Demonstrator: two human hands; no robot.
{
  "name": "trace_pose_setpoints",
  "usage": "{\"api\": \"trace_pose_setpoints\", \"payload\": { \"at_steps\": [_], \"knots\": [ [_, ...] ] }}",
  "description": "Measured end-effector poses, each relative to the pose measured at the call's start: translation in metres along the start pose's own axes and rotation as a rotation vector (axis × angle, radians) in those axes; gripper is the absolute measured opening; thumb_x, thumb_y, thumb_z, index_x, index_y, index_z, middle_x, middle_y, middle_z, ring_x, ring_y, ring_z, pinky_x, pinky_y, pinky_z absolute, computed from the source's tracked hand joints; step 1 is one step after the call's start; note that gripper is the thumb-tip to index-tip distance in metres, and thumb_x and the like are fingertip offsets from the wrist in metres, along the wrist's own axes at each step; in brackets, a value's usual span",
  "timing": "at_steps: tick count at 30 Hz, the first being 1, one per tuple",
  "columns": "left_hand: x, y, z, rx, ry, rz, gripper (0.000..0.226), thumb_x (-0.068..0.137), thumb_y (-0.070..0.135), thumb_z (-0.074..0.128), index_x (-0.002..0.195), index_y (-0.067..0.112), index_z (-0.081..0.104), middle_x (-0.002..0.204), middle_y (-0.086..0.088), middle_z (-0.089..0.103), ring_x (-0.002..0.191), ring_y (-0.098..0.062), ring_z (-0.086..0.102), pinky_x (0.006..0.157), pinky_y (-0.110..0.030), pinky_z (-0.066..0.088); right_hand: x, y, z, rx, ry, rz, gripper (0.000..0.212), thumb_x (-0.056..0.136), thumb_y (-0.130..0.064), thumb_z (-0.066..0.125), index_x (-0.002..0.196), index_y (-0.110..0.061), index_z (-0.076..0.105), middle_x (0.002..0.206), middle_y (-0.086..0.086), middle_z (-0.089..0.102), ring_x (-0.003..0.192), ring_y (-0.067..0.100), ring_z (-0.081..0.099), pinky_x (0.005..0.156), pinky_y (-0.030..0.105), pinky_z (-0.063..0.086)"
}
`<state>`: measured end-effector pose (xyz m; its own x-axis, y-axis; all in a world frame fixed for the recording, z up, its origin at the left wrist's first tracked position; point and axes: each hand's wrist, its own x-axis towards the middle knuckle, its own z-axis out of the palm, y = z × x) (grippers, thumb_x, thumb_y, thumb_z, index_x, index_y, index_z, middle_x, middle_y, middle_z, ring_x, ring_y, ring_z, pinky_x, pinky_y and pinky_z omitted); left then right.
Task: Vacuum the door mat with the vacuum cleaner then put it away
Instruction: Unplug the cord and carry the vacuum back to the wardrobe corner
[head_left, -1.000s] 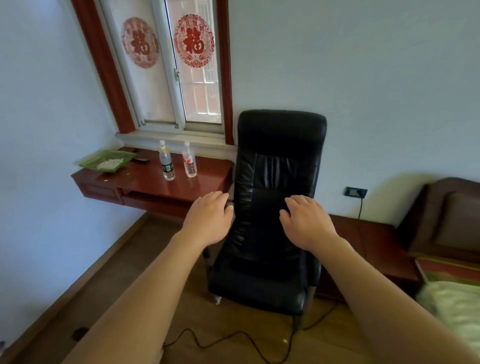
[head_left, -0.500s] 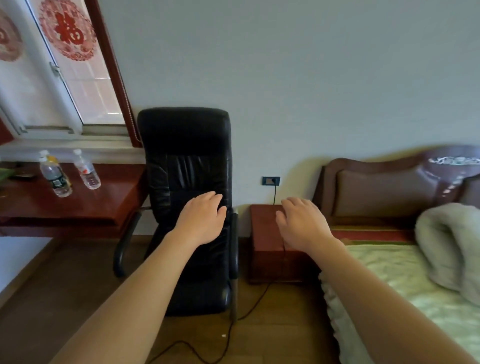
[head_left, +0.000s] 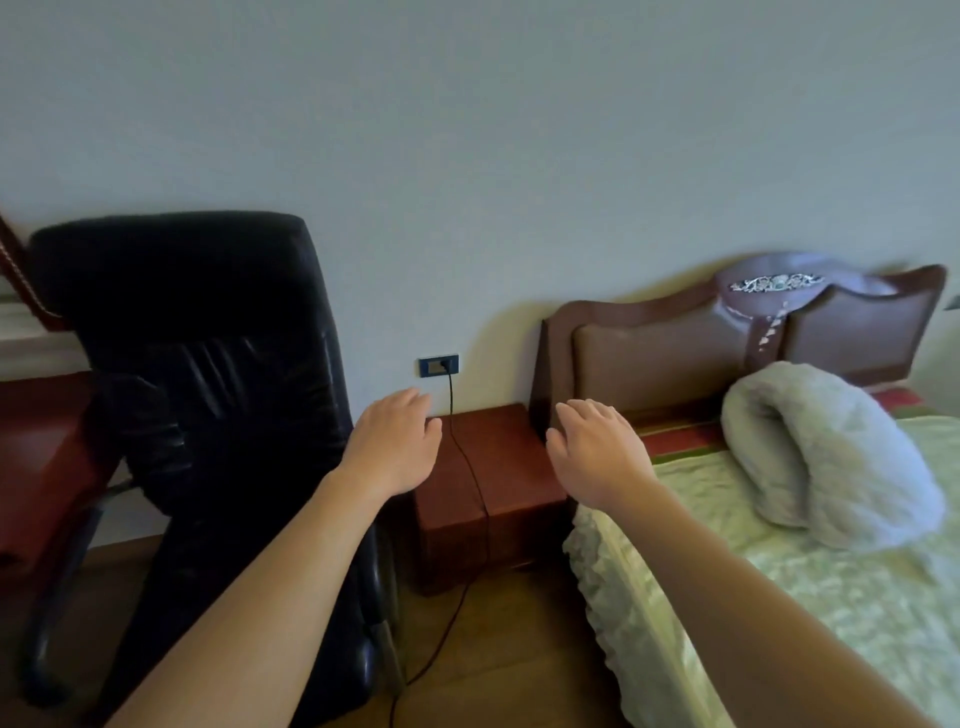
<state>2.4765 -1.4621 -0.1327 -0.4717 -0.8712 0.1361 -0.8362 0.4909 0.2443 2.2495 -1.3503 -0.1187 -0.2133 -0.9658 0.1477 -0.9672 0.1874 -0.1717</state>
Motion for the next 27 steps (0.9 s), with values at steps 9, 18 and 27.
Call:
{"api": "trace_pose_setpoints", "payload": {
  "at_steps": [9,18,27],
  "knots": [
    [0.121,-0.023,0.028,0.018,-0.052,0.002,0.034,0.104,0.026,0.033,0.118,0.008,0.059,0.116,-0.003,0.059,0.112,-0.024,0.055,0.103,-0.041,0.044,0.126,0.03,0.028,0.034,-0.009,0.017,0.023,0.101,-0.033,0.036,0.096,-0.017,0.053,0.114,0.003,0.061,0.115,0.026,0.052,0.104,0.038,0.038],
    [0.209,-0.016,0.032,0.098,-0.054,-0.055,0.046,0.107,0.03,0.031,0.146,0.011,0.044,0.15,-0.006,0.046,0.14,-0.023,0.038,0.12,-0.041,0.02,0.24,0.061,0.051,0.058,-0.042,-0.085,0.035,0.102,-0.033,0.034,0.112,-0.013,0.061,0.123,0.004,0.06,0.124,0.025,0.049,0.111,0.039,0.034],
    [0.294,-0.02,0.069,0.131,-0.029,-0.26,0.042,0.106,0.031,0.033,0.137,0.008,0.051,0.142,-0.01,0.052,0.133,-0.026,0.045,0.115,-0.042,0.031,0.372,0.096,0.091,0.071,-0.1,-0.313,0.033,0.101,-0.031,0.036,0.111,-0.01,0.059,0.117,0.008,0.061,0.114,0.029,0.053,0.102,0.039,0.037]
  ]
}}
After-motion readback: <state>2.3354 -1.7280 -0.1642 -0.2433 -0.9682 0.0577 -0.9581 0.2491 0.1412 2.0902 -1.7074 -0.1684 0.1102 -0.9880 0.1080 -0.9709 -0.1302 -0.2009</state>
